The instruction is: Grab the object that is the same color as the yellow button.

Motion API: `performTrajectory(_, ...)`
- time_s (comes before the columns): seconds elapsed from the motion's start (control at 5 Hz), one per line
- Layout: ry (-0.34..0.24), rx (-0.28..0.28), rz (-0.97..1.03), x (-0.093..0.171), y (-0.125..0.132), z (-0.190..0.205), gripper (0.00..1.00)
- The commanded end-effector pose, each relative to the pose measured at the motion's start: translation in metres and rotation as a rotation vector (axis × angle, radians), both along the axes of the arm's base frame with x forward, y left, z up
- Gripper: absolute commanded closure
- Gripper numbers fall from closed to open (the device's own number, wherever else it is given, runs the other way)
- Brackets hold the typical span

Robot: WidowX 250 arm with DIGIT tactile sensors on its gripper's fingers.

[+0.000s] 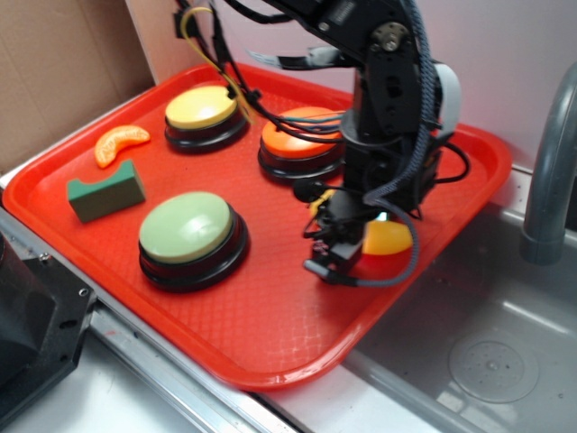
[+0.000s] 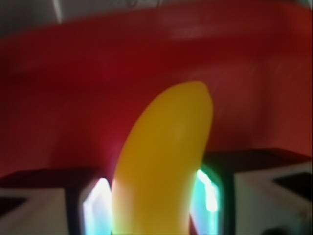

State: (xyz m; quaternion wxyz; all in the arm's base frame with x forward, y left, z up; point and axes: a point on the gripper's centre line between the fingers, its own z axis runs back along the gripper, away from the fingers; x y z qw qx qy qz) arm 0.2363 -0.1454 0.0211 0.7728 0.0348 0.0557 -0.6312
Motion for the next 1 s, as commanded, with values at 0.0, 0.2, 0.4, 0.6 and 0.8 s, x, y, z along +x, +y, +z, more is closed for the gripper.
performTrajectory(0.0, -0.089, -0.053, 0.473, -0.027, 0.032, 0.090, 1.00)
performTrajectory(0.2, -0.100, -0.057, 0.723, -0.040, 0.048, 0.140, 1.00)
performTrajectory(0.4, -0.113, -0.109, 0.975, -0.050, 0.065, 0.181, 1.00)
performTrajectory(0.6, -0.167, -0.114, 1.222, -0.055, 0.067, 0.195, 1.00)
performTrajectory(0.8, -0.188, -0.160, 1.408, -0.053, 0.070, 0.189, 1.00)
